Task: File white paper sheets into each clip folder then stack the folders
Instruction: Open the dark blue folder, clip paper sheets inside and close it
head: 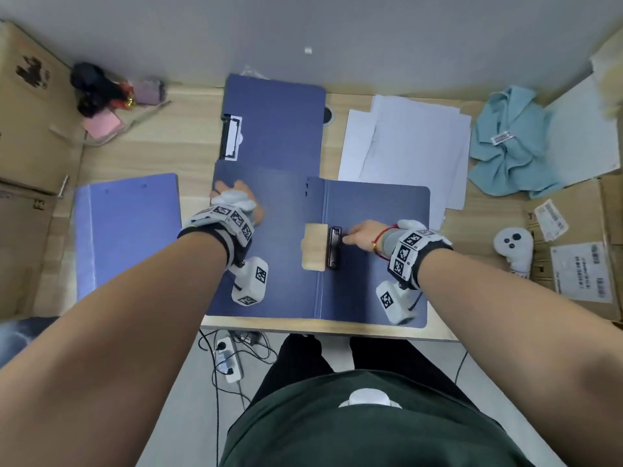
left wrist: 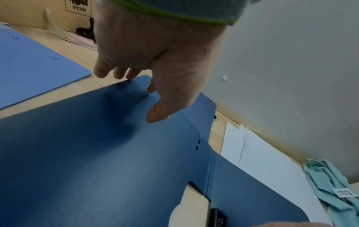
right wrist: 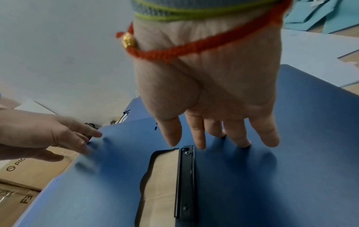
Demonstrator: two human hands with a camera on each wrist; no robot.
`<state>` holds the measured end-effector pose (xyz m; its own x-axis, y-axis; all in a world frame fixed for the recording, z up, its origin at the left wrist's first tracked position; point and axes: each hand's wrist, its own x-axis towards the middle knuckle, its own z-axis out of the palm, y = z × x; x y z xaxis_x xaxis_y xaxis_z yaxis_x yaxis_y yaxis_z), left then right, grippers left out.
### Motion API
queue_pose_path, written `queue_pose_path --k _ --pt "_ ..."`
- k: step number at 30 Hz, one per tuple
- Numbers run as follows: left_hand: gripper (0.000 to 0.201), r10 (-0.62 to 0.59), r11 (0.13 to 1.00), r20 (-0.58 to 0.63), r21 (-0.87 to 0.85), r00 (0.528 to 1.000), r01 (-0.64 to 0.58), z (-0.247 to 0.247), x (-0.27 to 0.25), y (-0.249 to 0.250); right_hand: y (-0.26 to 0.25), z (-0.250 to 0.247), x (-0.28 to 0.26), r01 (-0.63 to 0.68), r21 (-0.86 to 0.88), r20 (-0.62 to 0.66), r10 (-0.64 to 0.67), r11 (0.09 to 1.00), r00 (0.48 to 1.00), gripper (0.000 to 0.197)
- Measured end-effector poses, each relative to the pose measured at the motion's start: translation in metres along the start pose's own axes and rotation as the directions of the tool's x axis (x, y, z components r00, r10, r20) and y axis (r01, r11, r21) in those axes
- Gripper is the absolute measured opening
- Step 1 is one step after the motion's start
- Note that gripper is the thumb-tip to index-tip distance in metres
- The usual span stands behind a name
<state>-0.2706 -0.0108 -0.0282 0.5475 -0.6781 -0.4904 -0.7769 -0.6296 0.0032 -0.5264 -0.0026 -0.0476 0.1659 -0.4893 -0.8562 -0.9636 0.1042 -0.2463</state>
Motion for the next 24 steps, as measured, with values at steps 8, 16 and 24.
queue_pose_path --k 8,16,24 --pt "0.029 0.254 0.965 0.152 0.034 0.955 -0.261 -0.024 -0.017 0.1 0.045 -0.065 0.011 -0.007 0.418 -0.154 0.079 0.909 0.985 0.034" --pt "0.048 0.376 0.916 0.327 0.01 0.867 -0.4 0.014 -0.01 0.208 0.121 -0.145 0.018 -0.208 0.475 -0.284 0.372 0.855 0.883 0.039" --pt "0.097 0.264 0.956 0.368 0.025 0.892 -0.293 0.04 -0.003 0.247 0.139 -0.146 0.043 -0.221 0.71 -0.214 0.505 0.668 0.837 0.048"
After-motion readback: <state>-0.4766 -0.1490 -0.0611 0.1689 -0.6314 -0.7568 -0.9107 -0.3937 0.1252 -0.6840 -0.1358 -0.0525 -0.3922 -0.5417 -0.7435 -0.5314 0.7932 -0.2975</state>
